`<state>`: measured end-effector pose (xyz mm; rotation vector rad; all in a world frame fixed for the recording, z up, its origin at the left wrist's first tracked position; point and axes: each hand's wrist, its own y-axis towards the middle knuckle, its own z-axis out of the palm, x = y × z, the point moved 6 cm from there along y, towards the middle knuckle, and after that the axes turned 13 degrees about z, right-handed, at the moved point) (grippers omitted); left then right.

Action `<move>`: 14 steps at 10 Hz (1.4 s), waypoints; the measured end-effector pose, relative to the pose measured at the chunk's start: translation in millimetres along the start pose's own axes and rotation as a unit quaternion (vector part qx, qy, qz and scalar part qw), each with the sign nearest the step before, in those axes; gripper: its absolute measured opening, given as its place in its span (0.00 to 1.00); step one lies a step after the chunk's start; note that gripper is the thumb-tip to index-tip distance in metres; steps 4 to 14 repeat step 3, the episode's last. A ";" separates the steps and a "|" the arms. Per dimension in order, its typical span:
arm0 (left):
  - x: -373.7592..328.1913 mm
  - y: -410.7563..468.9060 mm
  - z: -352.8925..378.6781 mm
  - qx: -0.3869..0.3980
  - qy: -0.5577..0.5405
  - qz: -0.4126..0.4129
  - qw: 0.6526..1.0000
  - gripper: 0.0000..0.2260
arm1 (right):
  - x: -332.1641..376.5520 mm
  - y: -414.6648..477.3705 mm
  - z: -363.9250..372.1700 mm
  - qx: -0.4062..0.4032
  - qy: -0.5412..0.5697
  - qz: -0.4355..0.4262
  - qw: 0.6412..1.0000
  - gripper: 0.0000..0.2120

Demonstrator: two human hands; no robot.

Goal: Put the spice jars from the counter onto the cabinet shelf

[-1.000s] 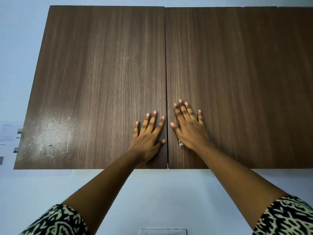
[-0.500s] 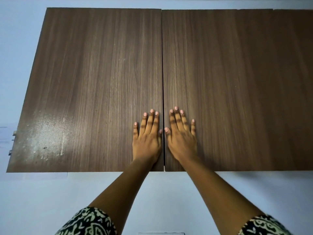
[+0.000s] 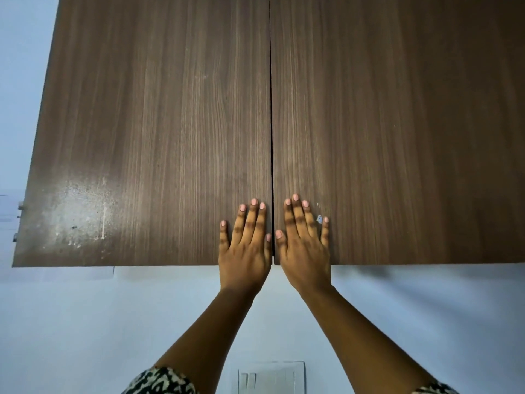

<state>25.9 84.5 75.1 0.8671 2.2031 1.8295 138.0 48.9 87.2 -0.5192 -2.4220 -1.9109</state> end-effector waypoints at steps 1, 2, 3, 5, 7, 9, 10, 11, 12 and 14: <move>-1.3 -0.2 -8.8 0.059 -0.016 0.010 0.998 0.25 | 2.6 -1.9 -8.6 0.055 -0.011 -0.005 0.998 0.27; -4.2 -3.3 -22.1 0.144 -0.065 0.017 0.987 0.26 | 5.1 -4.8 -21.6 0.163 -0.001 -0.006 0.987 0.29; -17.8 -29.5 -32.3 0.249 -0.075 0.051 0.964 0.28 | 1.3 -31.5 -33.9 0.255 -0.034 -0.027 0.966 0.31; -17.8 -29.5 -32.3 0.249 -0.075 0.051 0.964 0.28 | 1.3 -31.5 -33.9 0.255 -0.034 -0.027 0.966 0.31; -17.8 -29.5 -32.3 0.249 -0.075 0.051 0.964 0.28 | 1.3 -31.5 -33.9 0.255 -0.034 -0.027 0.966 0.31; -17.8 -29.5 -32.3 0.249 -0.075 0.051 0.964 0.28 | 1.3 -31.5 -33.9 0.255 -0.034 -0.027 0.966 0.31; -17.8 -29.5 -32.3 0.249 -0.075 0.051 0.964 0.28 | 1.3 -31.5 -33.9 0.255 -0.034 -0.027 0.966 0.31; -17.8 -29.5 -32.3 0.249 -0.075 0.051 0.964 0.28 | 1.3 -31.5 -33.9 0.255 -0.034 -0.027 0.966 0.31; -17.8 -29.5 -32.3 0.249 -0.075 0.051 0.964 0.28 | 1.3 -31.5 -33.9 0.255 -0.034 -0.027 0.966 0.31; -17.8 -29.5 -32.3 0.249 -0.075 0.051 0.964 0.28 | 1.3 -31.5 -33.9 0.255 -0.034 -0.027 0.966 0.31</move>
